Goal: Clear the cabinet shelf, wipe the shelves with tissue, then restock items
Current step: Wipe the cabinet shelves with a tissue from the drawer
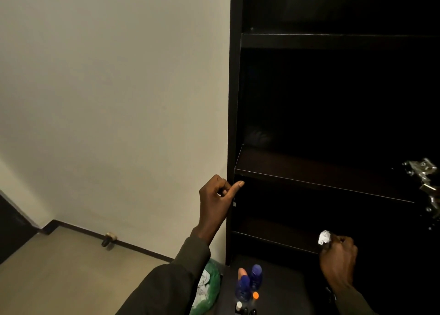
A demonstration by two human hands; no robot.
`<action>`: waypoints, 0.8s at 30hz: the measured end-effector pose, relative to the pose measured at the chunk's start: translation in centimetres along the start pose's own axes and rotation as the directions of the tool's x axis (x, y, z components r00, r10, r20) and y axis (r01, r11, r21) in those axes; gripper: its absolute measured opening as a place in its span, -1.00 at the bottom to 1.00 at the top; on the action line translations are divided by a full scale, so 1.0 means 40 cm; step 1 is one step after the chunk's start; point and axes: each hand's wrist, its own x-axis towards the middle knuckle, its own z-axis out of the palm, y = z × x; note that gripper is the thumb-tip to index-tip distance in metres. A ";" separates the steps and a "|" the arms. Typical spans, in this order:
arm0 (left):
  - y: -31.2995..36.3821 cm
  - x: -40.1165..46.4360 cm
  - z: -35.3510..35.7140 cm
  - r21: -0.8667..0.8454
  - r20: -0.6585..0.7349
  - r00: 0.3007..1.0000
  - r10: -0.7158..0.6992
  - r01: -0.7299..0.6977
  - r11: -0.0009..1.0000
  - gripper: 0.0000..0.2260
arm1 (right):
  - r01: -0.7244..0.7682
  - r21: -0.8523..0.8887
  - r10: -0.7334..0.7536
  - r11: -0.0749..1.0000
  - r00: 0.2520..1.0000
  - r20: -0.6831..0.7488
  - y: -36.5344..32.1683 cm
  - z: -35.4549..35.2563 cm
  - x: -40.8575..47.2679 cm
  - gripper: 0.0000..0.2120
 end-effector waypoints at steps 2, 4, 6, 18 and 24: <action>-0.023 -0.014 0.006 0.026 0.009 1.000 -0.012 0.011 1.000 -0.67 | -0.021 0.012 0.021 1.000 1.000 0.010 -0.024 0.014 -0.007 -0.63; -0.040 -0.024 0.014 0.042 0.012 1.000 -0.011 0.011 0.999 -0.67 | 0.022 0.021 -0.023 1.000 0.999 0.040 -0.060 0.030 -0.017 -0.63; -0.046 -0.029 0.019 0.053 0.004 1.000 -0.005 0.005 0.999 -0.66 | 0.100 0.036 -0.102 0.994 0.993 0.056 -0.103 0.049 -0.033 -0.62; -0.066 -0.018 0.023 0.095 0.018 0.998 0.067 -0.069 0.993 -0.66 | 0.036 -0.015 -0.035 0.999 0.995 0.088 -0.081 -0.032 0.054 -0.74; -0.062 -0.022 0.027 0.080 0.012 0.998 0.065 -0.066 0.995 -0.63 | -0.033 -0.118 0.056 0.992 0.979 0.196 -0.065 0.010 0.052 -0.73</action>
